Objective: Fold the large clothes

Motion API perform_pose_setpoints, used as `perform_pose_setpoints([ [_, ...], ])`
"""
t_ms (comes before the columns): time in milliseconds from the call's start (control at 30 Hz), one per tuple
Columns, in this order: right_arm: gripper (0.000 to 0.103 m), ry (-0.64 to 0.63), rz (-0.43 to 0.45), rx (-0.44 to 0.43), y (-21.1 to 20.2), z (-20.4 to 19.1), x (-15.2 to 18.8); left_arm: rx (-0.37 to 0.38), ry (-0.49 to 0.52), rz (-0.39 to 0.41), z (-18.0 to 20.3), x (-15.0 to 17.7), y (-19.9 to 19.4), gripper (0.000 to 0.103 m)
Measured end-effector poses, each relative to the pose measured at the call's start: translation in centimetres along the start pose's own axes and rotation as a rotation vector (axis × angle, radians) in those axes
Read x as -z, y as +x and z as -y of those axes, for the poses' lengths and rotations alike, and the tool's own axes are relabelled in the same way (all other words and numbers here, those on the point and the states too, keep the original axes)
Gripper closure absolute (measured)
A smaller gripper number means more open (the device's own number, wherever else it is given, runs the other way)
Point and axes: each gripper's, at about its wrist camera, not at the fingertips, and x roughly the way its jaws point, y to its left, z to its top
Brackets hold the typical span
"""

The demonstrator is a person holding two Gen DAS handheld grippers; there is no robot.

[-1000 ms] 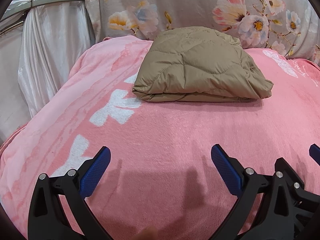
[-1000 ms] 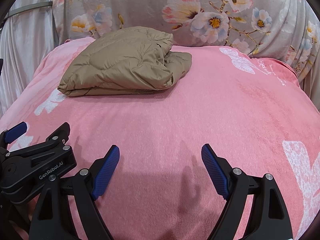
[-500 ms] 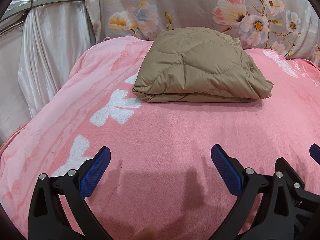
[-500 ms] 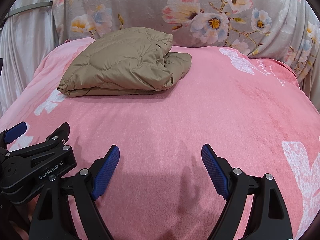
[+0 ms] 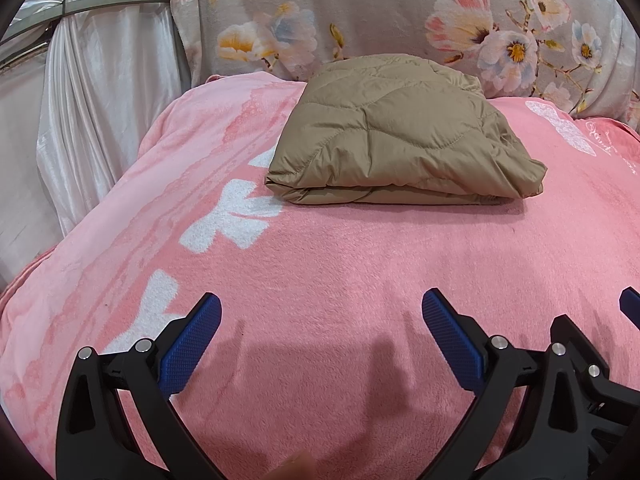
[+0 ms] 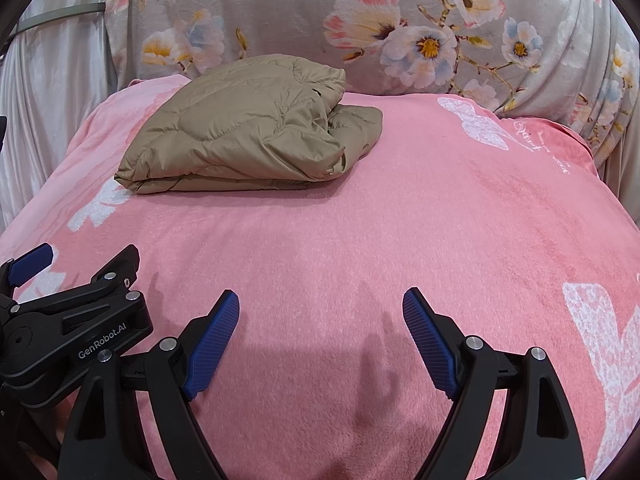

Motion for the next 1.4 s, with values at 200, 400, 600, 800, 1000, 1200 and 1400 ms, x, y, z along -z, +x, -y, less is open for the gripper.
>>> perform_pose_setpoints([
  [200,0.021,0.000,0.000,0.000,0.01,-0.03,0.02,0.000,0.000,0.000,0.02,0.01,-0.02,0.005],
  [400,0.021,0.000,0.001,0.000,0.00,-0.03,0.04,0.000,0.000,0.001,0.00,0.03,-0.03,0.005],
  [600,0.021,0.001,0.001,0.001,-0.01,-0.09,0.02,-0.001,0.000,0.002,0.00,0.05,-0.08,0.005],
  [800,0.021,0.001,0.002,0.002,-0.02,-0.05,0.03,0.000,0.000,0.003,0.01,0.05,-0.11,0.005],
  [1000,0.021,0.001,0.001,0.000,0.05,-0.07,0.13,0.000,0.000,0.004,0.04,0.05,-0.14,0.005],
  [1200,0.021,0.008,-0.006,-0.007,0.05,0.14,-0.07,0.001,-0.002,0.005,0.05,0.07,-0.19,0.005],
  [1400,0.021,0.008,-0.002,-0.007,0.15,0.46,-0.24,0.003,-0.003,0.007,0.03,0.05,-0.30,0.005],
])
